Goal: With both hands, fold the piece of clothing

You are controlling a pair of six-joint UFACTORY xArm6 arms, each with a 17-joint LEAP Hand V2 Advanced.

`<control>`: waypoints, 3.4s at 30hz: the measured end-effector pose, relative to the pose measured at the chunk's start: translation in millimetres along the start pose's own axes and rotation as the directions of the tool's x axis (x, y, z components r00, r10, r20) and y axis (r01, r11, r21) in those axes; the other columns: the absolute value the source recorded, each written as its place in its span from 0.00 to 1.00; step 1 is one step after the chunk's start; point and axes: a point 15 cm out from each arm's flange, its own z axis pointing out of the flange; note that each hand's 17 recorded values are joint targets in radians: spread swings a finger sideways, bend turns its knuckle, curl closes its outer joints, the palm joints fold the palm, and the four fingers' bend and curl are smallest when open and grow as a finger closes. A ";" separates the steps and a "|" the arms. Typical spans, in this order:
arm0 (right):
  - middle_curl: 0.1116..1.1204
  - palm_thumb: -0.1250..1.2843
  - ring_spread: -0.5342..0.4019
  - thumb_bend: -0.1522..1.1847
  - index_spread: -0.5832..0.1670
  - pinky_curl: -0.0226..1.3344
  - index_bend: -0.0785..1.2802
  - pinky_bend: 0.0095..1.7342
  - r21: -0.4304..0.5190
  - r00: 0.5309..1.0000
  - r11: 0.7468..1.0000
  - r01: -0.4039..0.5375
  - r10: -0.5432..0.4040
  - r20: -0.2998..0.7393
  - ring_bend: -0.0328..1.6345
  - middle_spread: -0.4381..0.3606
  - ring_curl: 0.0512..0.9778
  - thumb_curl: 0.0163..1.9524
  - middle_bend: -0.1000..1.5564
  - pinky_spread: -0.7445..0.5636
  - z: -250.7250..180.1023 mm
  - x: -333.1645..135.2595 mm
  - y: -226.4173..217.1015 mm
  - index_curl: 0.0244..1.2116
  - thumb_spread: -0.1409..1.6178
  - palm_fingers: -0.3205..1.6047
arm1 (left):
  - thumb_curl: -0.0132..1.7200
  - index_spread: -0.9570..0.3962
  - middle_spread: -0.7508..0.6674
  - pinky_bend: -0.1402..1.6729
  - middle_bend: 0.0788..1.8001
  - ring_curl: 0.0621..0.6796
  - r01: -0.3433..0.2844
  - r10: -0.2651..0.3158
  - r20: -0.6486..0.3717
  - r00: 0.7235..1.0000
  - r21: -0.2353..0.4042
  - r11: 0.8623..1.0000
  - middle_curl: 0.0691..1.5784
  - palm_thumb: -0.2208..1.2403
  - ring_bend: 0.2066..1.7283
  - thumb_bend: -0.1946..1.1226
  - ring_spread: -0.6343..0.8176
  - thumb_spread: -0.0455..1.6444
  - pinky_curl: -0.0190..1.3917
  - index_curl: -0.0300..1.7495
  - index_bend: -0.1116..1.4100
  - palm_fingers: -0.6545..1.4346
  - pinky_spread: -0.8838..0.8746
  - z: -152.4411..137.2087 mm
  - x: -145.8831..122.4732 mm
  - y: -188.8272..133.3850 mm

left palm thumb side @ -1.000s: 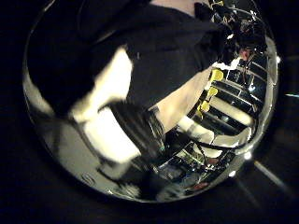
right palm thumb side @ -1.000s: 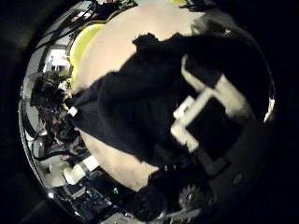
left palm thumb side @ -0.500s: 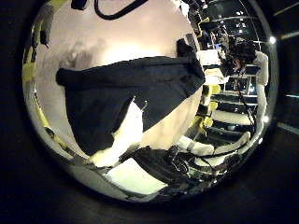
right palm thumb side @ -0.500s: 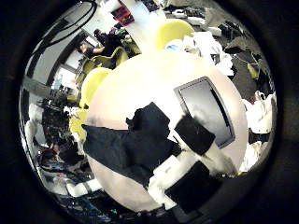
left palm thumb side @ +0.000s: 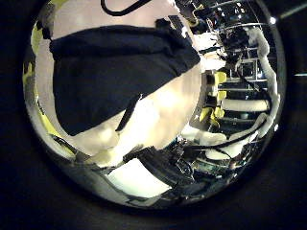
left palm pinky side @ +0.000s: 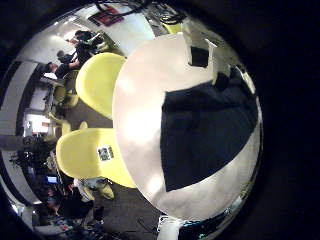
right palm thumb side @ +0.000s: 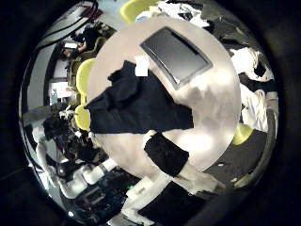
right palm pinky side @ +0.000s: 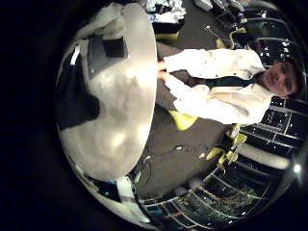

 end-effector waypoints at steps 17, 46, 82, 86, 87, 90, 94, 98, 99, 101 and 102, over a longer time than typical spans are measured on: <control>0.31 0.33 0.44 0.10 0.50 0.39 0.19 0.43 -0.267 0.997 0.961 0.073 -0.060 0.055 0.61 0.46 0.37 0.16 0.36 0.63 109.4 -30.1 6.4 0.31 0.67 0.30 | 0.17 0.63 0.49 0.21 0.08 0.42 0.013 -0.014 -0.014 1.000 -0.091 0.996 0.30 0.38 0.33 0.14 0.41 0.75 0.45 0.31 0.19 0.46 0.54 78.8 -2.3 -2.7; 0.65 0.78 0.34 0.20 0.35 0.63 0.78 0.72 -0.247 0.999 0.968 0.047 -0.043 0.024 0.86 0.36 0.63 0.29 0.83 0.41 61.2 34.0 55.7 0.67 0.77 0.71 | 0.16 0.63 0.49 0.20 0.08 0.37 0.022 -0.024 -0.014 1.000 -0.106 0.994 0.28 0.37 0.31 0.14 0.40 0.75 0.40 0.27 0.19 0.48 0.53 73.9 -11.2 25.4; 0.70 0.81 0.32 0.11 0.36 0.84 0.80 0.65 -0.108 0.705 0.743 0.661 -0.663 -0.252 0.84 0.35 0.75 0.35 0.83 0.39 -4.4 -413.1 53.5 0.72 0.78 0.70 | 0.19 0.42 0.23 0.24 0.31 0.51 0.201 -0.206 -0.106 0.973 -0.052 0.978 0.43 0.46 0.44 0.14 0.13 0.76 0.40 0.36 0.30 0.71 0.27 23.6 -106.4 116.5; 0.68 0.73 0.32 0.08 0.35 0.82 0.74 0.64 -0.128 0.689 0.730 0.672 -0.679 -0.253 0.82 0.35 0.74 0.34 0.82 0.39 35.1 -431.8 41.9 0.71 0.77 0.70 | 0.21 0.40 0.21 0.26 0.32 0.55 0.215 -0.220 -0.098 0.971 -0.056 0.975 0.46 0.48 0.46 0.14 0.12 0.76 0.42 0.39 0.31 0.71 0.23 24.5 -113.7 131.8; 0.67 0.72 0.32 0.09 0.34 0.81 0.69 0.64 -0.125 0.688 0.729 0.673 -0.680 -0.253 0.82 0.33 0.73 0.34 0.80 0.37 37.9 -433.6 40.2 0.69 0.76 0.69 | 0.21 0.39 0.20 0.26 0.32 0.56 0.214 -0.219 -0.098 0.971 -0.060 0.975 0.46 0.48 0.46 0.14 0.12 0.76 0.42 0.39 0.31 0.71 0.23 24.7 -113.5 133.5; 0.61 0.69 0.29 0.09 0.32 0.74 0.34 0.65 -0.122 0.688 0.727 0.675 -0.681 -0.251 0.84 0.26 0.71 0.33 0.71 0.29 39.8 -436.0 39.7 0.62 0.75 0.45 | 0.22 0.38 0.19 0.27 0.33 0.59 0.214 -0.219 -0.100 0.971 -0.064 0.975 0.48 0.48 0.48 0.14 0.12 0.76 0.43 0.42 0.32 0.70 0.21 25.0 -112.3 136.3; 0.51 0.65 0.31 0.09 0.28 0.71 0.19 0.61 -0.079 0.700 0.734 0.674 -0.669 -0.248 0.78 0.22 0.65 0.31 0.53 0.33 15.3 -429.6 39.5 0.51 0.73 0.21 | 0.22 0.36 0.18 0.28 0.34 0.63 0.213 -0.218 -0.103 0.971 -0.061 0.975 0.50 0.48 0.49 0.14 0.11 0.76 0.45 0.44 0.33 0.69 0.20 21.7 -106.9 138.0; 0.38 0.61 0.46 0.09 0.24 0.66 0.18 0.56 0.008 0.735 0.758 0.653 -0.630 -0.250 0.64 0.41 0.52 0.30 0.37 0.50 -26.0 -409.8 31.5 0.42 0.71 0.10 | 0.23 0.35 0.17 0.29 0.34 0.65 0.203 -0.208 -0.101 0.973 -0.061 0.977 0.52 0.48 0.50 0.14 0.11 0.76 0.46 0.46 0.33 0.68 0.19 18.8 -98.9 136.6; 0.35 0.60 0.51 0.09 0.23 0.64 0.18 0.55 0.027 0.739 0.758 0.651 -0.626 -0.248 0.61 0.44 0.48 0.29 0.33 0.57 -35.9 -406.0 31.2 0.40 0.71 0.11 | 0.23 0.35 0.17 0.29 0.35 0.66 0.204 -0.209 -0.101 0.973 -0.063 0.977 0.52 0.48 0.50 0.14 0.11 0.76 0.46 0.47 0.34 0.68 0.19 17.7 -96.9 136.9; 0.32 0.59 0.60 0.09 0.21 0.62 0.16 0.53 0.049 0.737 0.750 0.659 -0.632 -0.241 0.57 0.49 0.44 0.29 0.29 0.63 -49.3 -399.7 31.5 0.37 0.70 0.09 | 0.24 0.35 0.17 0.30 0.35 0.67 0.203 -0.209 -0.101 0.973 -0.066 0.977 0.53 0.48 0.50 0.14 0.11 0.76 0.47 0.47 0.34 0.67 0.18 16.5 -93.3 137.1; 0.30 0.59 0.63 0.09 0.21 0.60 0.15 0.53 0.064 0.737 0.746 0.663 -0.635 -0.234 0.54 0.51 0.42 0.28 0.27 0.67 -58.0 -395.7 32.0 0.35 0.70 0.09 | 0.24 0.35 0.17 0.30 0.35 0.67 0.200 -0.207 -0.100 0.973 -0.068 0.977 0.53 0.48 0.50 0.14 0.11 0.76 0.47 0.48 0.34 0.67 0.18 16.0 -91.3 137.1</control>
